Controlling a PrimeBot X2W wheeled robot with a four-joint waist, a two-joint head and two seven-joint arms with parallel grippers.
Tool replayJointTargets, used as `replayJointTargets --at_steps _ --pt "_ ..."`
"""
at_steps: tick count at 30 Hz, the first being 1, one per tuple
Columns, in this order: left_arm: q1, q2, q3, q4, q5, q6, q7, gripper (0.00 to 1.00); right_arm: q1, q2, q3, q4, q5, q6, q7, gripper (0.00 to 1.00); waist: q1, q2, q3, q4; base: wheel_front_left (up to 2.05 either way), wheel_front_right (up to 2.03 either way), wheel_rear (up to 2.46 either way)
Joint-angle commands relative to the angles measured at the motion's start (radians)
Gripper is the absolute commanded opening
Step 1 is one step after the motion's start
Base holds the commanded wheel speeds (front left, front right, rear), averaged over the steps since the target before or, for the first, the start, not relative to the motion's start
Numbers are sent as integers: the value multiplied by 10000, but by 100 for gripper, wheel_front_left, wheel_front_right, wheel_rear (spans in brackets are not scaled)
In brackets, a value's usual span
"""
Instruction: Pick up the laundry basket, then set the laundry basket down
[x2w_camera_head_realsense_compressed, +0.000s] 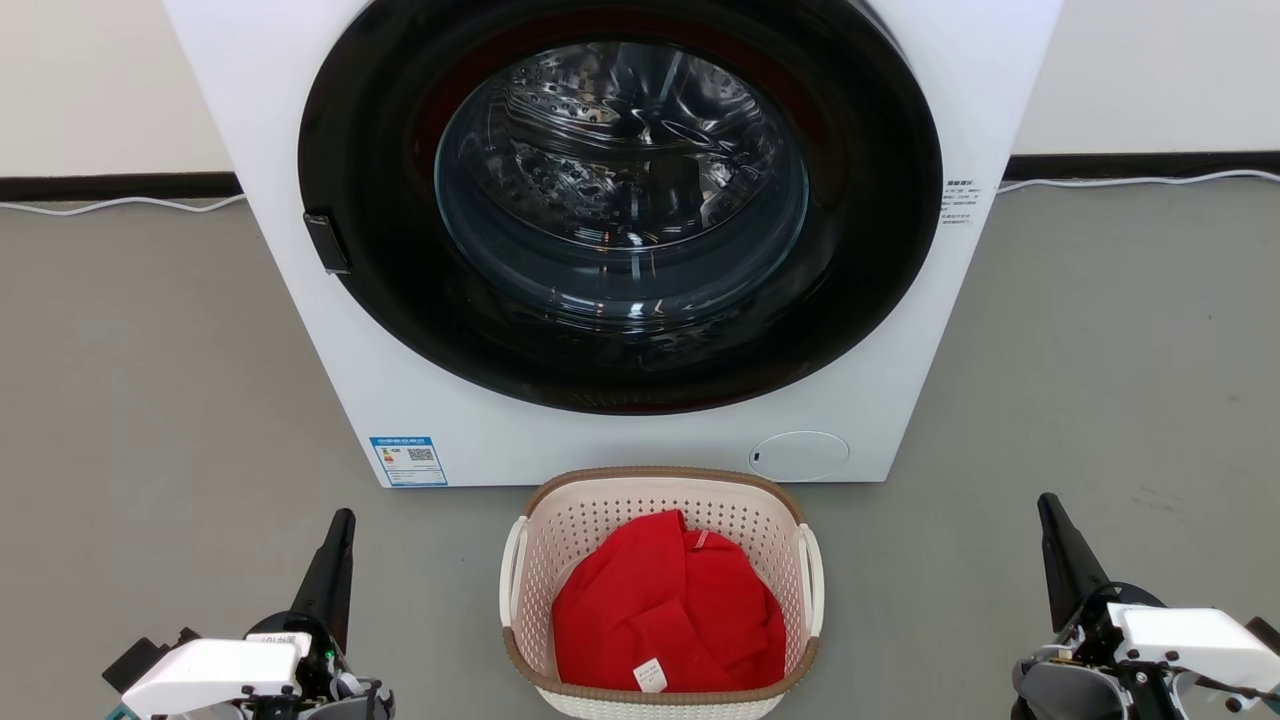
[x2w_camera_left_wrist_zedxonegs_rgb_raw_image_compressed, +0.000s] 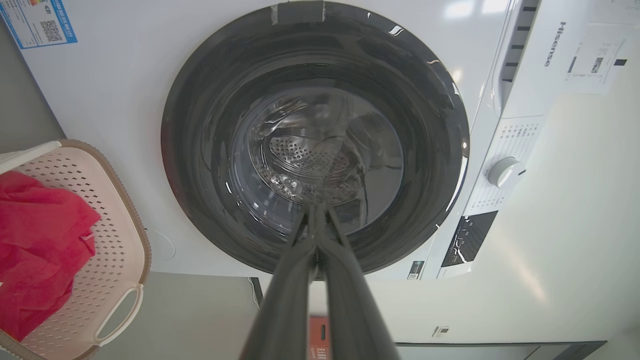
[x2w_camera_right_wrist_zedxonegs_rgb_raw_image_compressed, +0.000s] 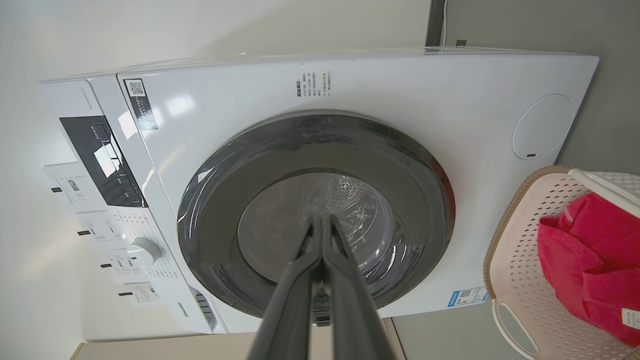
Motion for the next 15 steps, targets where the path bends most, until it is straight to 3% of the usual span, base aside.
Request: replayJointTargets --at_steps 1,15 --pt "-529 133 312 -229 -56 -73 66 0 -413 -99 192 -255 62 73 108 0 0 0 0 0 0 0 0" --pt "-528 133 311 -230 -56 -73 66 0 -413 -99 193 -255 62 73 107 0 0 0 0 0 0 0 0"
